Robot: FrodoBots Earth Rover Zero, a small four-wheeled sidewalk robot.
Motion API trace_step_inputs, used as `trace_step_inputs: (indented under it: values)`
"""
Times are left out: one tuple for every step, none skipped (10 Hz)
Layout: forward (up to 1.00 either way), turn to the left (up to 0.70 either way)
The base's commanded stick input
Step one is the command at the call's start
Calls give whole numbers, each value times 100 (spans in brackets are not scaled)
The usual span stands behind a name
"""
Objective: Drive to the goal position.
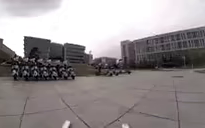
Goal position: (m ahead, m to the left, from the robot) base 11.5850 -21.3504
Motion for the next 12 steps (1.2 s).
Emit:
trace_step_inputs:
  values:
    - [0, -70]
    - [0, -70]
    - [0, -70]
    - [0, -70]
    - [0, -70]
    - [0, -70]
    - [0, -67]
    - [0, -4]
    - [0, 0]
    - [0, 0]
    - [0, 0]
    - [0, 0]
